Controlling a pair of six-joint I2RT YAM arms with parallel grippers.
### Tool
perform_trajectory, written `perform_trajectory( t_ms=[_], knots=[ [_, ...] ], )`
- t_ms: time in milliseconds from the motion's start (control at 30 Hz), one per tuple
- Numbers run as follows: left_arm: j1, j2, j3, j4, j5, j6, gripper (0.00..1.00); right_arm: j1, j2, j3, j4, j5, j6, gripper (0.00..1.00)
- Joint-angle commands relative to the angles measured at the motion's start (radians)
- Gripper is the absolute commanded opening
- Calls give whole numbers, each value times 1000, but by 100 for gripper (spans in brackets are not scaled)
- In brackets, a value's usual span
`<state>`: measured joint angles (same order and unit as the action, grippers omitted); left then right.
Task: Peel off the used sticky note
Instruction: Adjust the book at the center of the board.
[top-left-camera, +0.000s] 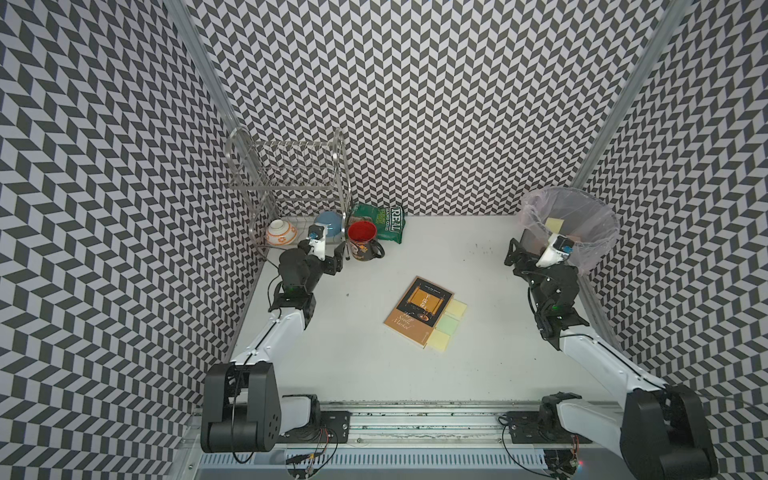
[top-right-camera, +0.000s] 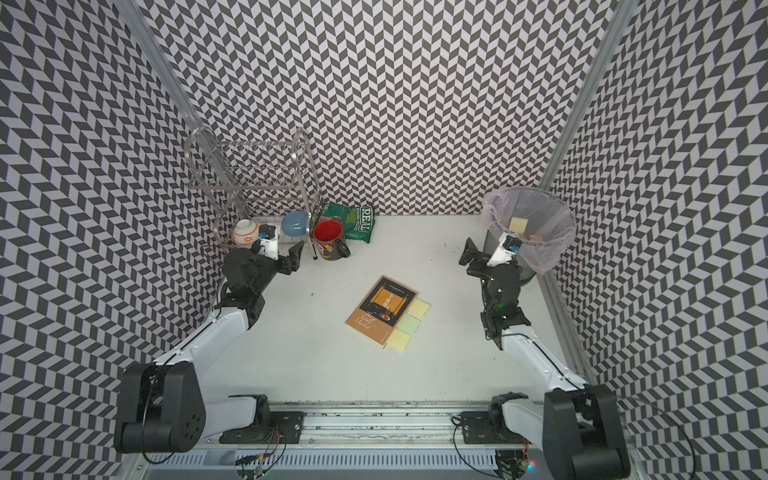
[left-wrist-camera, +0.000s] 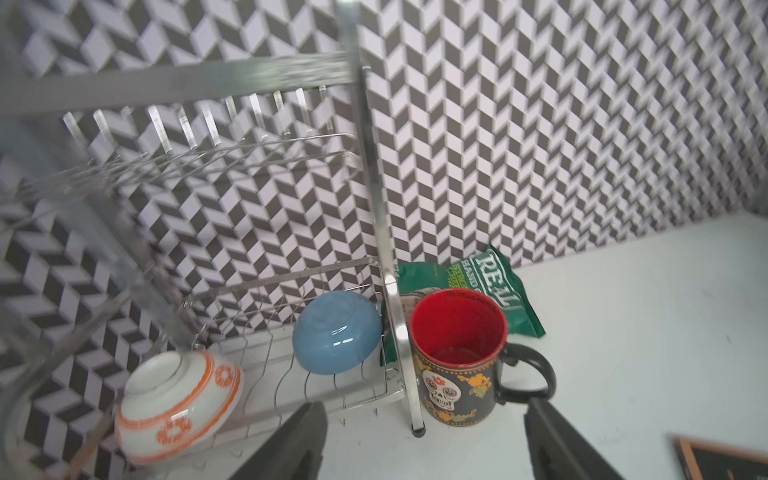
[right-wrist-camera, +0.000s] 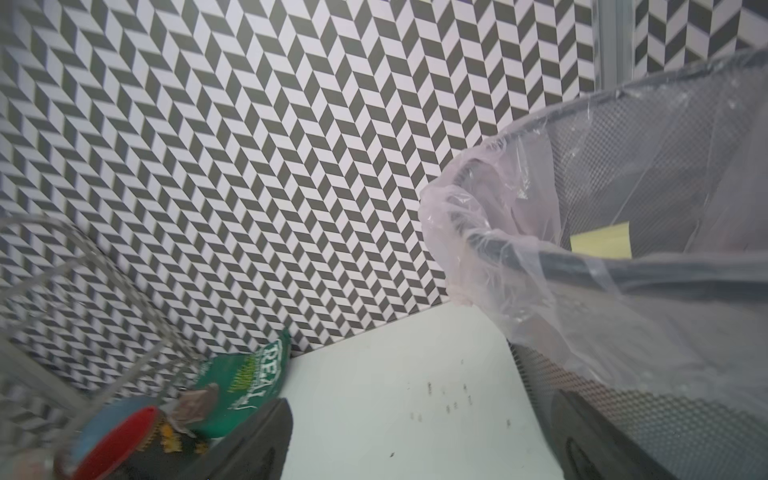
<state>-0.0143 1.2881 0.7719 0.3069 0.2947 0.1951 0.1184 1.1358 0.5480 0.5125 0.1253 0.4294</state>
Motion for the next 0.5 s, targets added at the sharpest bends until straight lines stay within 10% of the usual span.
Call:
perform_trajectory(
  t_ms=[0, 100, 300, 467],
  knots=[
    [-96, 48, 49, -454, 100, 174, 70, 0, 28, -29, -198, -231, 151, 100],
    [-240, 141, 101, -536, -57, 218, 55, 80, 37, 7, -276, -281, 98, 100],
    [-297, 407, 312, -630, -11, 128, 9, 224, 151, 136, -440, -350, 30, 91],
    [-328, 561, 429, -671, -73, 94, 1, 271, 215, 169, -433, -388, -4, 91]
  ],
)
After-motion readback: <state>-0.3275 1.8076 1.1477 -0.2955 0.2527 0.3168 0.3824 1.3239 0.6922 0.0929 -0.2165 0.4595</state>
